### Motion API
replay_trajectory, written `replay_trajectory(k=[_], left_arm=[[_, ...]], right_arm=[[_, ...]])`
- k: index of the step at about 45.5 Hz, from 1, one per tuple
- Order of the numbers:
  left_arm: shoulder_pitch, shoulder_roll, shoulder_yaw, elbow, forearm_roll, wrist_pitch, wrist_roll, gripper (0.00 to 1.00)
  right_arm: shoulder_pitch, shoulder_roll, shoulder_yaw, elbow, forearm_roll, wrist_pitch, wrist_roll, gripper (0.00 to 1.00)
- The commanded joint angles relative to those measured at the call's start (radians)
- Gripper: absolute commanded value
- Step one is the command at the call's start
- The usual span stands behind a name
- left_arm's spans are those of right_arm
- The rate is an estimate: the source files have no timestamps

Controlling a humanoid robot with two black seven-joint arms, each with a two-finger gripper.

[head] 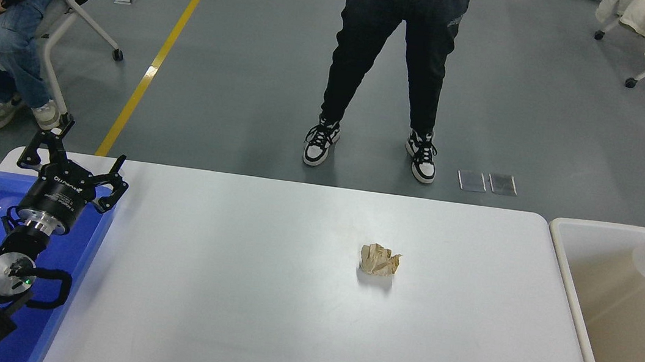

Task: Clean the table surface

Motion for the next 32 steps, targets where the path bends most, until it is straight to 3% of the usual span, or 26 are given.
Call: replay_trajectory(k=[1,32], left_arm=[[0.000,-0.001,0.000,0.000,0.000,0.000,0.000,1.00],[0.000,-0.001,0.000,0.000,0.000,0.000,0.000,1.00]], right_arm=[[-0.114,0.148,0.000,-0.207,0.009,-0.084,0.003,0.00],[-0.187,0.533,-0.074,-0.767,0.019,-0.202,0.017,0.00]])
